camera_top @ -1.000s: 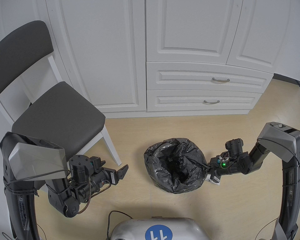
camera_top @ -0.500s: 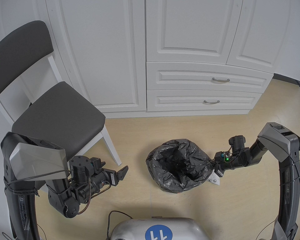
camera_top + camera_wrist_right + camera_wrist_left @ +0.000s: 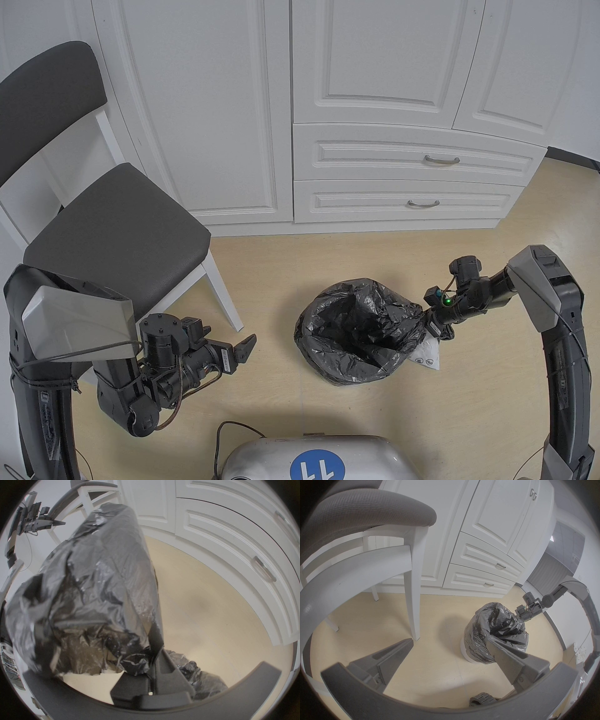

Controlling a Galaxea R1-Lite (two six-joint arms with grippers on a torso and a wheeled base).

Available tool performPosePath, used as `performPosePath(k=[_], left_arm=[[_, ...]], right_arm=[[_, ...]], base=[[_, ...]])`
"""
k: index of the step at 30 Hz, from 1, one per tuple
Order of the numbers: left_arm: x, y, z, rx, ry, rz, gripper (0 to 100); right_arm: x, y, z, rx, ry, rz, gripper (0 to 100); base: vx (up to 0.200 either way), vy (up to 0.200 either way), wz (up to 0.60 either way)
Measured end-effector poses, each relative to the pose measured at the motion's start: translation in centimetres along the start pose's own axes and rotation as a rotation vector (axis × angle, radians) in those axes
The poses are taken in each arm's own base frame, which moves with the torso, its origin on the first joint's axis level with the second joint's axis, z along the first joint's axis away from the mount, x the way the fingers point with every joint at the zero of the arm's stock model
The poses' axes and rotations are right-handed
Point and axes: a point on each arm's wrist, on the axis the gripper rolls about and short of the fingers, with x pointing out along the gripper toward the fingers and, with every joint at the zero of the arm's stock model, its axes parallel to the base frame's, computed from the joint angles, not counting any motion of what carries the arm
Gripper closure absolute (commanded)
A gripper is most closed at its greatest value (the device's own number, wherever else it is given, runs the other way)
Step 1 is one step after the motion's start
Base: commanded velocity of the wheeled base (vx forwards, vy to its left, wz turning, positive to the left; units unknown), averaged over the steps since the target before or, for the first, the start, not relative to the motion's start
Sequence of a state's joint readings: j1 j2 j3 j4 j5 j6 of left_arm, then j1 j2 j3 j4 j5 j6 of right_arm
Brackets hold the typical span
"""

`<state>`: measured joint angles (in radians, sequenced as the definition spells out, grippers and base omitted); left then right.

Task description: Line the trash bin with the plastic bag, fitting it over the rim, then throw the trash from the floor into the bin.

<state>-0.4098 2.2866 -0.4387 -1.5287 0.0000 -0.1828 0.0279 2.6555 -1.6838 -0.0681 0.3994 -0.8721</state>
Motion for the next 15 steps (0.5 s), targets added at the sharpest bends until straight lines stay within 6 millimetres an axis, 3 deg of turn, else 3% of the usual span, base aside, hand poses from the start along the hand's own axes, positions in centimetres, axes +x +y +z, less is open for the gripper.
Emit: performPosePath(k=[8,15], left_arm=[[0.1,0.1,-0.3,-0.001,0.008,0.002,0],[0.3,0.1,-0.4,0.000,0.009,0.001,0]], right_arm=[[3.4,0.4,-1.3,0.028,0.030,0.042,100],[4.6,0.9,-2.2,0.041,0.055,0.073,100]], base=[[0.000,0.000,0.00],[0.000,0.000,0.00]])
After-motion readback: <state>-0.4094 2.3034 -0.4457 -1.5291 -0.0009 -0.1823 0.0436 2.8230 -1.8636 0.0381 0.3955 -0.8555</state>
